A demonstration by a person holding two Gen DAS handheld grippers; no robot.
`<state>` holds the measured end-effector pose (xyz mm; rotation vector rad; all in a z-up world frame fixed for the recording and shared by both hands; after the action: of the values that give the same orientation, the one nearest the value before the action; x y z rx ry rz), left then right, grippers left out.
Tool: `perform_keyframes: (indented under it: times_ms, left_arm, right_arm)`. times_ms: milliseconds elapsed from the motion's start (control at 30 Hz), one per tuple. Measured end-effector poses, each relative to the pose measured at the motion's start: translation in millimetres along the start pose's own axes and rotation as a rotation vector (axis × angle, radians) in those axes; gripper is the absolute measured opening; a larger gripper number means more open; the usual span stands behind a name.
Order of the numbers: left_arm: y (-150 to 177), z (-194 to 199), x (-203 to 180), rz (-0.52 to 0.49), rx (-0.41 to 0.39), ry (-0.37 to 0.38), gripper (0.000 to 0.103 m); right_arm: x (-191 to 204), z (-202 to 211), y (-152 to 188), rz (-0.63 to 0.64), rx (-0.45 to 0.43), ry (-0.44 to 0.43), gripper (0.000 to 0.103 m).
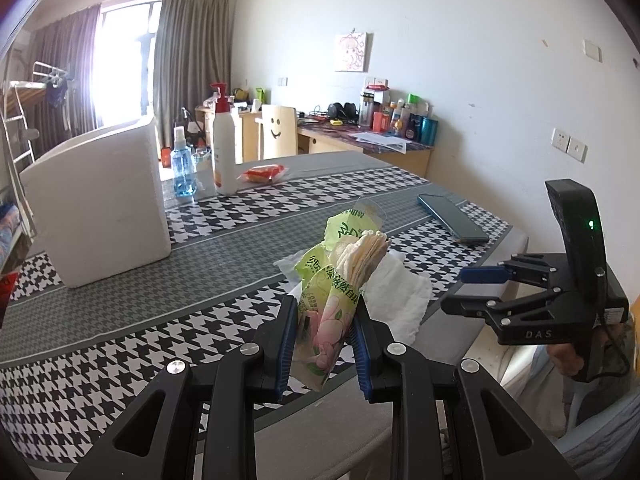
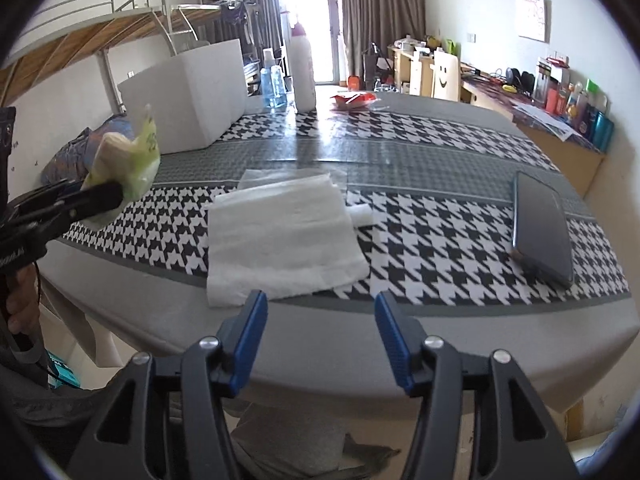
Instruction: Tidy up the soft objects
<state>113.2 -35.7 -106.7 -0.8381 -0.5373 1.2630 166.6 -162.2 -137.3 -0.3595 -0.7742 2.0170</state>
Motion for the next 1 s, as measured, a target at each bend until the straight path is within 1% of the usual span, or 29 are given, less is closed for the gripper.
perform_keyframes:
  times_ms: [67,133,200,400,500,800,1000]
  left_arm:
    - [0.4,0.6,1.0,0.002,0.000,-0.002,0.028]
    - [0.9,1.2,1.7,0.005,0.000,-0.002,0.028]
    - [1.5,1.6,3.3,0.008,0.002,-0.007,0.028]
    - [2.8,5.6,7.4,0.016,0.005,-0.012,0.028]
    - [3.2,6.6,9.0,0.018,0.005,-0.012,0.028]
    - [4.8,10.0,11.5,0.027,0.010,-0.016,0.028]
    - [4.9,9.3,11.1,0.028,0.012,-0.015,0.028]
  right_arm:
    - [0.5,0.0,-6.0,0.000,-0.012,0.003,0.061]
    - [4.4,-0.9,-13.4,0.006,-0.022,-0.024,0.061]
    - [9.0,-3.6,-19.9,0.024,-0.028,-0.018,0.061]
    - [17.2,-10.0,-28.9,0.041,-0.024,-0.037,0.061]
    - [23.2,-14.6,-31.1,0.045,-0.017,-0.049,0.066]
    - [43.7,-25.5,-24.2,0.111,0.015,-0.070,0.067]
    - [45.7,-34.9,-16.2,0.137,0.045,-0.055,0.067]
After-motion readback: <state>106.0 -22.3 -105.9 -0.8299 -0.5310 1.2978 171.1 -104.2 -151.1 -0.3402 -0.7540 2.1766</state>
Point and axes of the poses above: each gripper's, at about its wrist camera, not at the fingertips, and z roughly against the way its jaws point, x to its left, y to its underside, the point moved 7 cm from there along -z, roughly the way its jaws point, and after that the axes turned 4 degrees about x, right-handed, at the moved point
